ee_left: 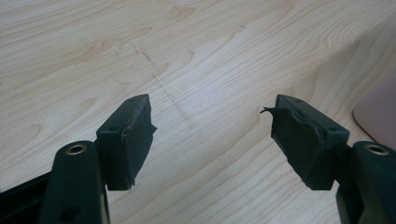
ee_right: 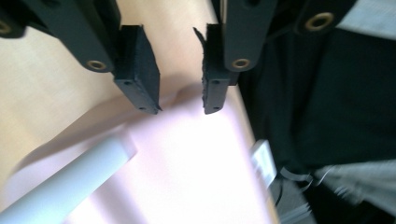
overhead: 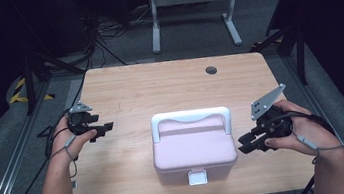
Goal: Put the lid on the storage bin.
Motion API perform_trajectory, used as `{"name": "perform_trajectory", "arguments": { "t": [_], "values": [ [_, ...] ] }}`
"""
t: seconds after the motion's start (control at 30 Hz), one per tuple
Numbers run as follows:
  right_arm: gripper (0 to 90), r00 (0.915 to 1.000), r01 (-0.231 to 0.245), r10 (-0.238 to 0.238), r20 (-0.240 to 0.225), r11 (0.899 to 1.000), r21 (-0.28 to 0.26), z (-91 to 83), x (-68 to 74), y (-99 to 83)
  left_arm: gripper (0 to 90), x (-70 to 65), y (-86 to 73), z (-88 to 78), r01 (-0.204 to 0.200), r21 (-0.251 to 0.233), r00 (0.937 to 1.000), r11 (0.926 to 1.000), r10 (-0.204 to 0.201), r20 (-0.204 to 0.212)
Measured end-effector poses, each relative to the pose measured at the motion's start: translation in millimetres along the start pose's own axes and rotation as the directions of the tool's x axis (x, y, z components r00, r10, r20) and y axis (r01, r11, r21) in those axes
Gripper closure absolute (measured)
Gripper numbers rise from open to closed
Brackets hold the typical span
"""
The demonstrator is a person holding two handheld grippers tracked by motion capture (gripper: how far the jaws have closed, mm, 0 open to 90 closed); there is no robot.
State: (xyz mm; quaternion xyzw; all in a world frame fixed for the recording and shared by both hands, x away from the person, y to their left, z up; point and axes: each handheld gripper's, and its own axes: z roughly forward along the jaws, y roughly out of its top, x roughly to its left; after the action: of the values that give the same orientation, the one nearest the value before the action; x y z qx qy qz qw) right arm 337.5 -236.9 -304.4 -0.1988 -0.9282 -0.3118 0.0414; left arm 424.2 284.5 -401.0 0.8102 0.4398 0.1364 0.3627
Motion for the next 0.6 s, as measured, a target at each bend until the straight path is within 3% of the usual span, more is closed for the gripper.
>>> {"name": "perform_trajectory", "arguments": {
  "t": [0.1,0.13,0.17,0.3,0.6],
  "values": [
    [63.3,0.9998,-0.003,0.004,0.019,1.0,-0.024,-1.4,-2.6,1.1,29.6,1.2,-4.2,-4.0,0.01,-0.006,0.9999,0.9999,-0.01,-0.005],
    [59.7,0.9981,-0.028,0.034,0.052,0.995,-0.099,-5.4,-13.8,3.6,29.5,2.1,-7.5,-7.3,0.02,-0.003,0.9997,0.9998,-0.02,-0.014],
    [59.7,0.9981,-0.028,0.034,0.052,0.995,-0.099,-5.4,-13.8,3.6,29.5,3.2,-9.4,-8.7,0.019,-0.005,0.9996,0.9998,-0.02,-0.018],
    [54.6,0.9918,-0.045,0.066,0.109,0.981,-0.187,-7.4,-35.1,4.5,29.5,6.3,-16.0,-14.1,0.034,-0.005,0.9989,0.9994,-0.034,-0.033],
    [48.5,0.975,-0.069,0.125,0.184,0.956,-0.284,-7.1,-72.9,-6.6,29.5,10.6,-19.8,-13.5,0.053,-0.001,0.9979,0.9986,-0.053,-0.036]
  ]
}}
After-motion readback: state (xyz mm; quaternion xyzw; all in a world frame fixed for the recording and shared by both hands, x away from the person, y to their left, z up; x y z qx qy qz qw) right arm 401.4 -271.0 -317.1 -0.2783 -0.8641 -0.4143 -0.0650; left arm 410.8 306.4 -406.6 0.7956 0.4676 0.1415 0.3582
